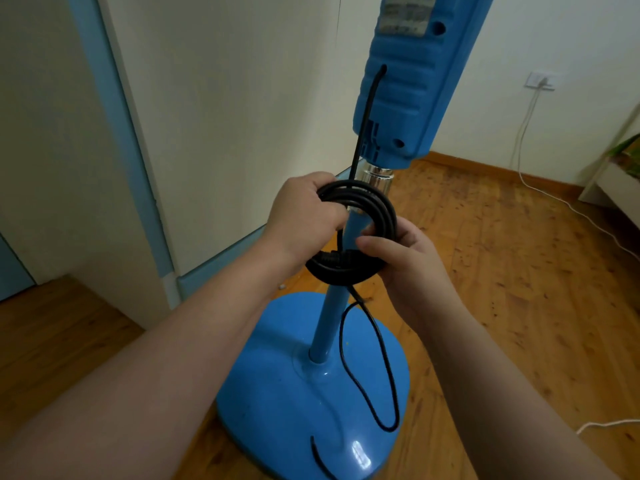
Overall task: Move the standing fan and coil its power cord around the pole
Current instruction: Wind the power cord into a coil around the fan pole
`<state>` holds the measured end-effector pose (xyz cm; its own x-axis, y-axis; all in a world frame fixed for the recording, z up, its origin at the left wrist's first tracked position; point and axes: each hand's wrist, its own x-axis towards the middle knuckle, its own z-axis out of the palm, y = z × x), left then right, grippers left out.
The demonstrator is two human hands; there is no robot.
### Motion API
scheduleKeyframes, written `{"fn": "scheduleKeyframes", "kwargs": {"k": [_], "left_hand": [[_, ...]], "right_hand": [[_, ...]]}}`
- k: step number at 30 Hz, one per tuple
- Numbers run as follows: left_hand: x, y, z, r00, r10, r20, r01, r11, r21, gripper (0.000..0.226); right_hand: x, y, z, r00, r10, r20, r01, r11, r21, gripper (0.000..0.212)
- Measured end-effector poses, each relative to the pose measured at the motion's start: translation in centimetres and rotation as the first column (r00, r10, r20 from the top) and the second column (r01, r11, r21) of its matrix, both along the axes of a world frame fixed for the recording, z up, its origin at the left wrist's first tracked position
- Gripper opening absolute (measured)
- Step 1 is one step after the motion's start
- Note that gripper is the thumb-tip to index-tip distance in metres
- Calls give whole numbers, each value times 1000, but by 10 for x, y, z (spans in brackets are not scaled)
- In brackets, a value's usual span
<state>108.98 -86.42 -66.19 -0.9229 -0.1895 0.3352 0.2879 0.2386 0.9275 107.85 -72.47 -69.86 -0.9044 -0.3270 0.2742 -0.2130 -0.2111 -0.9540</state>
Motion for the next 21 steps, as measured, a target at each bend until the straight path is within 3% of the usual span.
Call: {"fn": "scheduleKeyframes", "kwargs": {"k": [2, 6, 10, 16, 21], "left_hand": [[2, 4, 1, 1000, 19, -8, -18, 995, 103, 24], [3, 6, 7, 996, 87, -14, -77, 939, 335, 21], [2, 7, 5, 987, 162, -4, -145, 893, 425, 26], [0, 5, 4, 990, 140, 6, -127, 878, 461, 28], [4, 15, -3, 984, 179, -22, -138, 823, 551, 31]], "right_hand": [[2, -4, -4, 999, -42, 18, 42, 999, -13, 15], [13, -21, -16, 993, -52, 102, 51, 999, 7, 43], [26, -37, -20, 997, -45, 57, 47, 999, -27, 29], [30, -38, -15, 993, -90, 71, 92, 995, -25, 36], [27, -45, -14, 933, -359, 17, 359, 933, -33, 19]]}}
